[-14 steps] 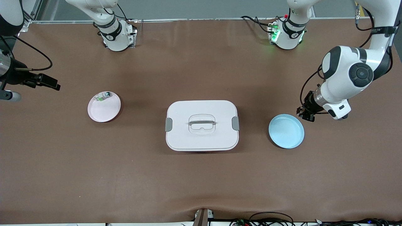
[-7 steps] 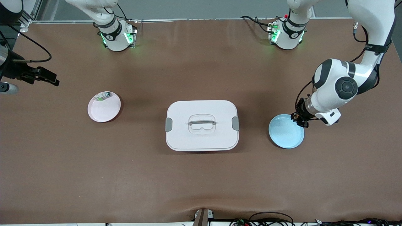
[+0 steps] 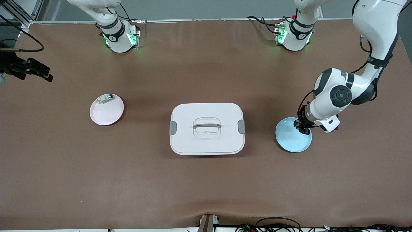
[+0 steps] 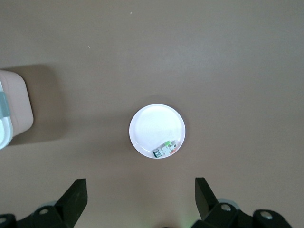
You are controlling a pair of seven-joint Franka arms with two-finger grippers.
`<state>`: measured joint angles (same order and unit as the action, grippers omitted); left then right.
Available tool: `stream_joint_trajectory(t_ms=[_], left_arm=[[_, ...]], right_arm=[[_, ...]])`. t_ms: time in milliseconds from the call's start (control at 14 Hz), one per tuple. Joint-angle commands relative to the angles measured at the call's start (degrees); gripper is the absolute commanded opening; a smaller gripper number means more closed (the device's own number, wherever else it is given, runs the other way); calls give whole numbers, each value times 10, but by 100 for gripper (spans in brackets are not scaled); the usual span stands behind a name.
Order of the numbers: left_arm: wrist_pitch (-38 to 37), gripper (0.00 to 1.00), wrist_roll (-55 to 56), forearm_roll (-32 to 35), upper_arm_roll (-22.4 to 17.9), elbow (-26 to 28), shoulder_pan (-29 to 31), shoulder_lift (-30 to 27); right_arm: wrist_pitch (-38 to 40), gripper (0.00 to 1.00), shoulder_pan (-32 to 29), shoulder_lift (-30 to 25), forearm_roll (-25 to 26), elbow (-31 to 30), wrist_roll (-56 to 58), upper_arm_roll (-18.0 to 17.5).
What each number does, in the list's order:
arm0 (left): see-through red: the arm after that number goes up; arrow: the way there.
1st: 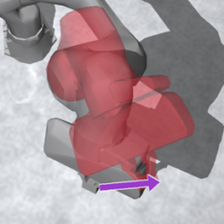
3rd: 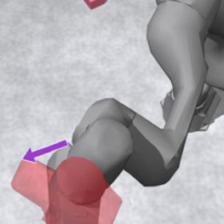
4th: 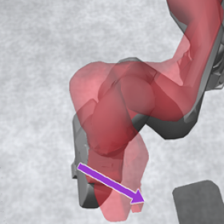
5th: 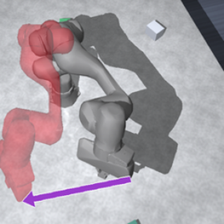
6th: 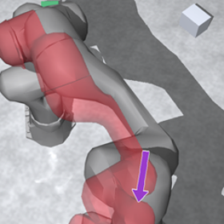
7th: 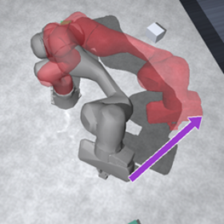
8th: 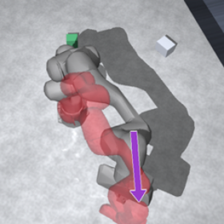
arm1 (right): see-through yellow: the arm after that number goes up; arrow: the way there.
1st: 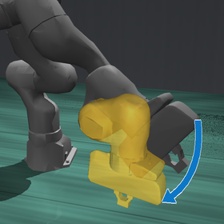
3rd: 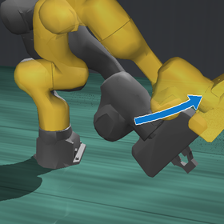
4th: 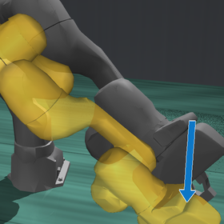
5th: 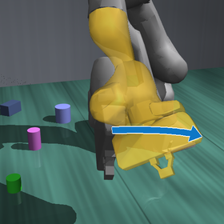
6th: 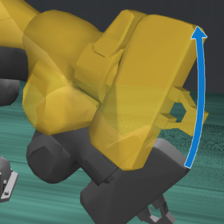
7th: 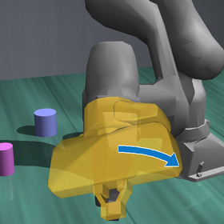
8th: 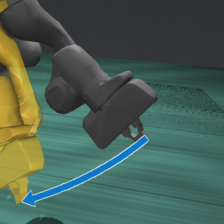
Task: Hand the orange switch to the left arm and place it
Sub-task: 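Carry the switch with the left gripper over the light-blue plate, then lower the switch onto the light-blue plate with the left gripper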
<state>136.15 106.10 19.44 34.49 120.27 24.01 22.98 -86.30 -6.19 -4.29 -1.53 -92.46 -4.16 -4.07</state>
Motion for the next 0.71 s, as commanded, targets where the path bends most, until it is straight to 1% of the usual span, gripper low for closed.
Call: stream_joint_trajectory(t_ms=[0, 143, 641], left_arm=[[14, 0, 26, 35, 4, -11, 2, 27], [32, 0, 38, 46, 3, -13, 2, 43], [65, 0, 45, 59, -1, -17, 3, 69]], right_arm=[[10, 100, 7, 2, -5, 17, -19, -1], [10, 100, 8, 3, -6, 14, -20, 0], [11, 100, 15, 7, -6, 17, -40, 0]])
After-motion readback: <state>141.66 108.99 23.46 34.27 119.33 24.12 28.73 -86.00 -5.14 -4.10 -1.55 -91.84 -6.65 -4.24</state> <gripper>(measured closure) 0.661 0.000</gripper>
